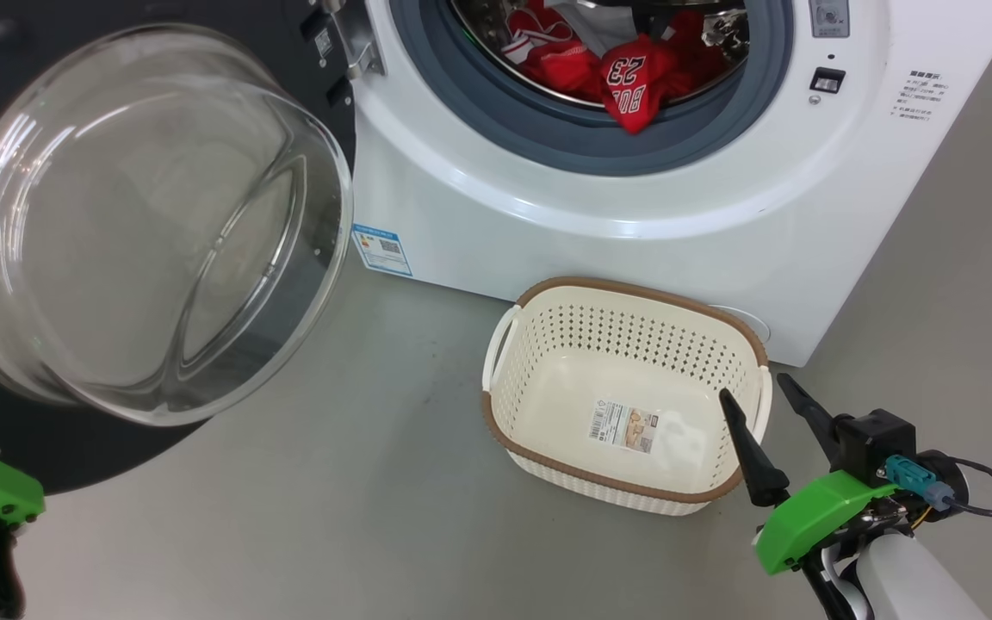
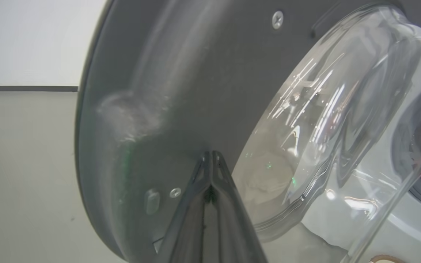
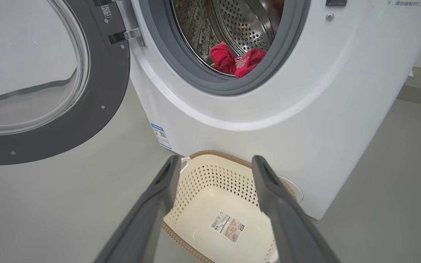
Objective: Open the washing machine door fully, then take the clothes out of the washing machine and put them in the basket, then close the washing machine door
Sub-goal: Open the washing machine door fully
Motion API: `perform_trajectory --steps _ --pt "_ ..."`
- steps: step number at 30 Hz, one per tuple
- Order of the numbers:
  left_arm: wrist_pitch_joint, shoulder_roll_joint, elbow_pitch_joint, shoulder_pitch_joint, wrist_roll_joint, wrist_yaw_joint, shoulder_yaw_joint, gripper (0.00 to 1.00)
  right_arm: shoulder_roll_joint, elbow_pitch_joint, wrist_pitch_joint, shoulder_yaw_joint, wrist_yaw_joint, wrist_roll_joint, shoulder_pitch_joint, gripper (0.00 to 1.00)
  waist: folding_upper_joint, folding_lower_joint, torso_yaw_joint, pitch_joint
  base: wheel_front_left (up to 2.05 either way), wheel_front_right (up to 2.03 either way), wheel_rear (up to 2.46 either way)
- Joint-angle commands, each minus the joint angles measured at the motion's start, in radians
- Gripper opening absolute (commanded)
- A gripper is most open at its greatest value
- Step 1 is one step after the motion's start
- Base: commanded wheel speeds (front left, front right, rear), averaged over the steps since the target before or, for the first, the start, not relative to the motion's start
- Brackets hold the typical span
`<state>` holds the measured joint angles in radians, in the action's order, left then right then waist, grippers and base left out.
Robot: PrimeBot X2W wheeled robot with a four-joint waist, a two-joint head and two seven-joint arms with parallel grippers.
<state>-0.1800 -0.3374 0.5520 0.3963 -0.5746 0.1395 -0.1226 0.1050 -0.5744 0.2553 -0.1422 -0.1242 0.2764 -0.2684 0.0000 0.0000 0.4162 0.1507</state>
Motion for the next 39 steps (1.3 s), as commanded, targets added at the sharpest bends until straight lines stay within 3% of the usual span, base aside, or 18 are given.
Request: perform_trajectory --steps 1,10,13,15,24,33,39 --pt "-0.014 -0.068 -0.001 0.039 -0.009 -0.01 -0.044 0.0 -0.007 0.019 0.006 -0.019 -0.007 -0.013 -0.019 1.0 0.0 0.0 -0.003 -0.005 0.0 0.0 0.0" --pt "-0.04 -0.041 -0.072 0.004 -0.022 -0.023 -0.044 0.0 -0.019 0.019 0.006 -0.006 -0.007 -0.006 -0.01 1.0 0.0 0.0 -0.014 -0.033 0.0 0.0 0.0" --pt "-0.034 -0.033 -0.144 -0.031 -0.009 -0.005 -0.033 0.44 -0.025 0.024 0.006 0.002 -0.007 -0.004 -0.005 1.0 0.0 0.0 -0.022 -0.048 0.0 0.0 0.0" --pt "-0.021 -0.028 -0.207 -0.057 -0.003 0.008 -0.026 1.0 -0.028 0.029 0.006 0.007 -0.007 -0.003 -0.001 1.0 0.0 0.0 -0.029 -0.057 0.0 0.0 0.0" --pt "0.053 -0.009 -0.552 -0.157 0.026 0.067 0.016 1.0 -0.042 0.12 0.006 0.036 -0.007 -0.009 0.017 1.0 0.0 0.0 -0.092 -0.083 0.0 0.0 0.0" --pt "0.062 0.006 -0.672 -0.168 0.018 0.02 0.082 1.0 -0.051 0.185 0.006 0.1 -0.007 -0.041 0.031 1.0 0.0 0.0 -0.195 -0.099 0.0 0.0 0.0" --pt "0.071 0.023 -0.672 -0.176 0.023 -0.017 0.155 1.0 -0.053 0.238 0.006 0.12 -0.007 -0.062 0.048 1.0 0.0 0.0 -0.265 -0.107 0.0 0.0 0.0"
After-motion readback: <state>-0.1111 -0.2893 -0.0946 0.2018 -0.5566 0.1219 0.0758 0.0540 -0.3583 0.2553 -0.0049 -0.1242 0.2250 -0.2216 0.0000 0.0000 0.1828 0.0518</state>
